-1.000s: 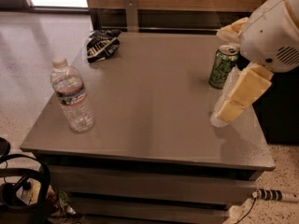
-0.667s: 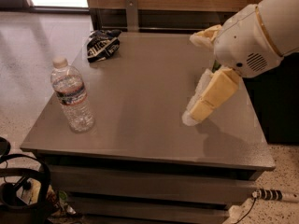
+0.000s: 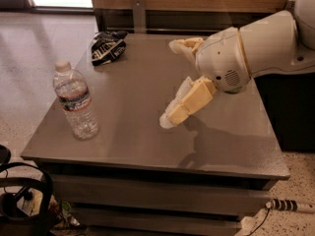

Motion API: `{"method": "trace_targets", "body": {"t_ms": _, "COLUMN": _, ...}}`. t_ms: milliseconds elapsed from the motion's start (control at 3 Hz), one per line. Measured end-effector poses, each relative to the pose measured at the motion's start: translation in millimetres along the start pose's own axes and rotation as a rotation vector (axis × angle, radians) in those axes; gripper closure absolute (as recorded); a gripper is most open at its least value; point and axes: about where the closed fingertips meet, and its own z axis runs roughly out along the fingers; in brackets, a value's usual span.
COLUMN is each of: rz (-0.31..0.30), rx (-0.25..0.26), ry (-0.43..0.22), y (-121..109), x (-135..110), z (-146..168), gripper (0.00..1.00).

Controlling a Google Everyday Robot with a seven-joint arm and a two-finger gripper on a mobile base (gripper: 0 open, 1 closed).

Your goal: Move water bottle near blue chip bag

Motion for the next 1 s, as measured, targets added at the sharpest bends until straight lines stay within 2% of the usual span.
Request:
{"method": "trace_targets", "body": {"t_ms": 333, "rz": -0.006, "rx": -0.006, "ry": -0.037, "y": 0.6, "x": -6.5, "z": 4.2, "gripper": 0.00}}
{"method": "trace_targets", "body": {"t_ms": 667, "rz": -0.006, "rx": -0.006, "ry": -0.034, "y": 0.8, "x": -6.4, "z": 4.2, "gripper": 0.00}}
{"method": "trace_targets", "body": {"t_ms": 1000, "rz": 0.039, "rx": -0.003, "ry": -0.067, "y": -3.0, "x": -0.2, "z": 13.4, "gripper": 0.00}}
